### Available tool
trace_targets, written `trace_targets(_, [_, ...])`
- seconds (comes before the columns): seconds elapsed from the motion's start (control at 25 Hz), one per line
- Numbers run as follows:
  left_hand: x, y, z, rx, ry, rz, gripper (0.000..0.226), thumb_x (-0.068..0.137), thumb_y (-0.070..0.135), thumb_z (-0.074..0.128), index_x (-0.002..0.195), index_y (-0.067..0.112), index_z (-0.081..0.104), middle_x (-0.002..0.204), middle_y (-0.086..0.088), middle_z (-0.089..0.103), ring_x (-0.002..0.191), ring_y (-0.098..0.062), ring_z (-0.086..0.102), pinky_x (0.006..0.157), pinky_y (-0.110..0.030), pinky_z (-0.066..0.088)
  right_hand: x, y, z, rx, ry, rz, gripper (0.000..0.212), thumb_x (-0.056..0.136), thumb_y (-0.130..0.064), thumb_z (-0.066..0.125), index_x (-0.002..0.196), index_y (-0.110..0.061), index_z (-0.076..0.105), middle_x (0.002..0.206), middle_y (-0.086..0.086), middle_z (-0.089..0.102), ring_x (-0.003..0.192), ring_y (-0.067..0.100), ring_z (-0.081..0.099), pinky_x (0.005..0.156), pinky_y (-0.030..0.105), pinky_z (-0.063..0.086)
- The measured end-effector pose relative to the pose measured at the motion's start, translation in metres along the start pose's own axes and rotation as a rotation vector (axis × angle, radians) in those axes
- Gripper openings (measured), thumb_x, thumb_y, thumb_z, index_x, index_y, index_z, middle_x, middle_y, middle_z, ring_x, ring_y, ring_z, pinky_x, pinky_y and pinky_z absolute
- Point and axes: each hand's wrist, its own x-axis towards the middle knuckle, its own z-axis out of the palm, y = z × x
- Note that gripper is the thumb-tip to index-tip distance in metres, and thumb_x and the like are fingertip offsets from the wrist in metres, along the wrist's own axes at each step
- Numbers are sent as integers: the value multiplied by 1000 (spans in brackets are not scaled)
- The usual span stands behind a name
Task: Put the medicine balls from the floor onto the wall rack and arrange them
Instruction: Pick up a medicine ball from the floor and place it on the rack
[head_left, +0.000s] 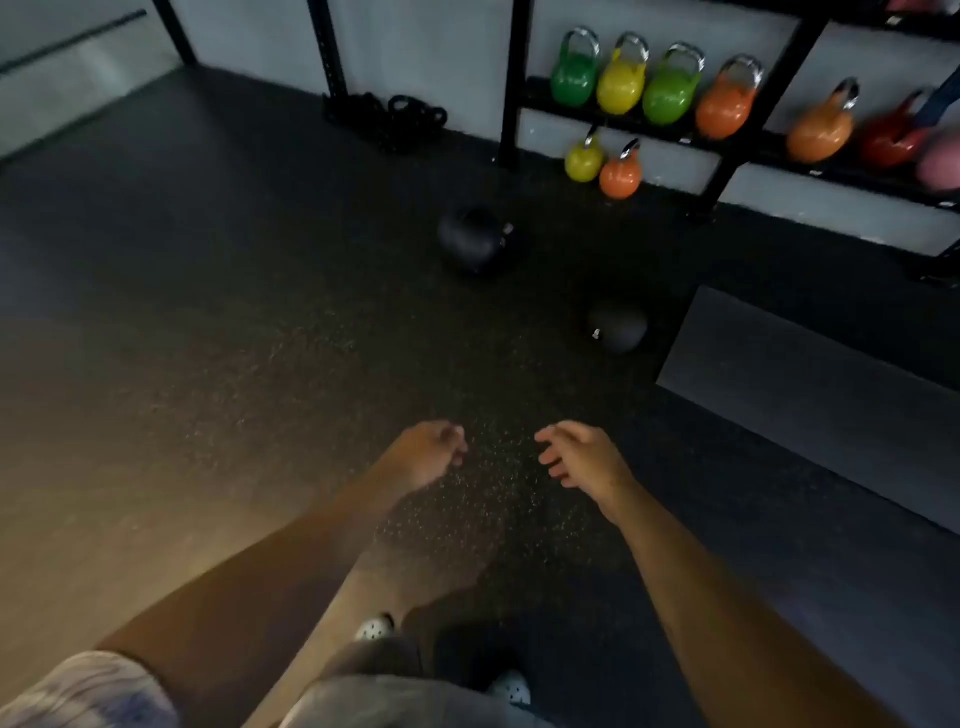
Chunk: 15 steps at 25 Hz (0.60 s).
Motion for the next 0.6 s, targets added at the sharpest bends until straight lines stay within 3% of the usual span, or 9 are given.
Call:
trace_targets(0.04, [3,-14,9,73,-61,-26,34,112,32,41,117,14,68,116,-10,71,99,-21,66,91,-39,52,8,13,3,-102,3,10,30,104,-36,47,114,-23,73,102,1,73,97,19,68,89,37,54])
trace_targets(0.12, [13,-44,23,202,-155,-81,37,111,28,42,136,12,63,136,-14,67,119,-27,64,102,-40,49,28,39,14,-267,3,5,29,103,-35,48,112,-25,74,104,-2,73,97,15,66,83,33,53])
trace_targets(0.24, [28,-78,34,364,-265,-156,46,112,31,38,150,9,53,156,-14,54,142,-30,52,116,-37,38,55,65,30,-477,-98,55,30,102,-35,47,97,-21,73,94,1,73,88,21,68,76,36,53])
trace_targets(0.4, [64,-101,18,404,-327,-220,48,113,32,32,151,9,51,159,-14,50,145,-28,48,117,-36,36,112,60,33,-669,-235,119,34,102,-33,46,94,-10,70,93,11,73,90,30,70,83,43,57])
trace_targets(0.6, [119,-114,-28,305,-270,-307,47,111,37,38,149,13,54,153,-13,56,140,-28,53,111,-37,42,192,9,10,-765,-245,98,27,102,-30,48,93,-17,70,91,5,70,92,29,69,81,39,55])
